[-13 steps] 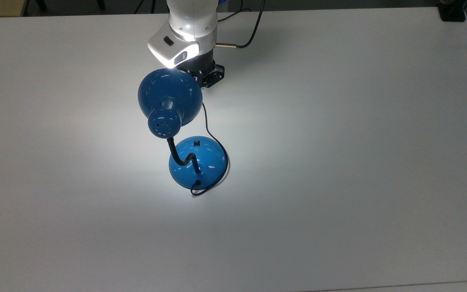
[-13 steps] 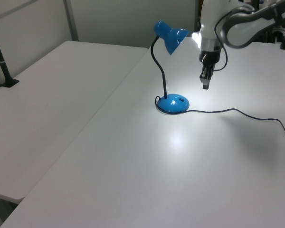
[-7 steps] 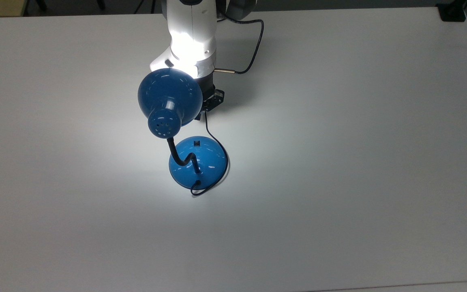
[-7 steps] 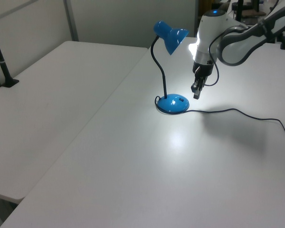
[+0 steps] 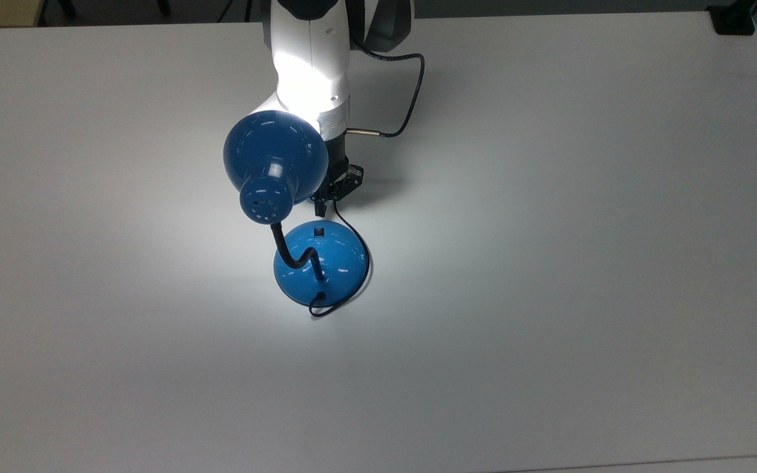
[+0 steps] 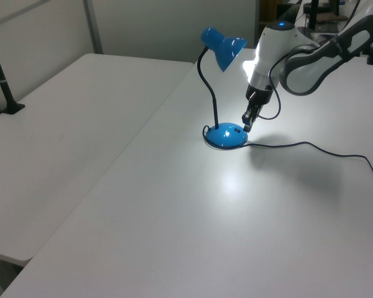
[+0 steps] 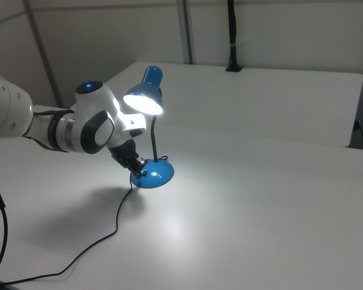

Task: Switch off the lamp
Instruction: 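Lower the gripper onto the switch on the lamp base and press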

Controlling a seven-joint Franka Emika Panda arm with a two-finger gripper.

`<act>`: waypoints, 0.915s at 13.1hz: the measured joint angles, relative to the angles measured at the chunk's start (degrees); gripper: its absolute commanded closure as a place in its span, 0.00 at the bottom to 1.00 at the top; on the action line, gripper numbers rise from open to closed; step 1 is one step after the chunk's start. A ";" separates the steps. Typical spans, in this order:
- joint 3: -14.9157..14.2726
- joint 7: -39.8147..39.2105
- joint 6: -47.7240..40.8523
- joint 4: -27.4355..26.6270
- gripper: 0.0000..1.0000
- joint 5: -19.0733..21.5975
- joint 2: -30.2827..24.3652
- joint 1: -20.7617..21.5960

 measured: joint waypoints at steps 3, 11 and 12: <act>0.00 0.00 1.28 0.07 1.00 -1.12 0.18 0.00; -0.03 0.00 3.13 1.48 1.00 -2.13 2.11 -0.05; -0.03 0.00 3.19 1.52 1.00 -2.13 2.23 -0.05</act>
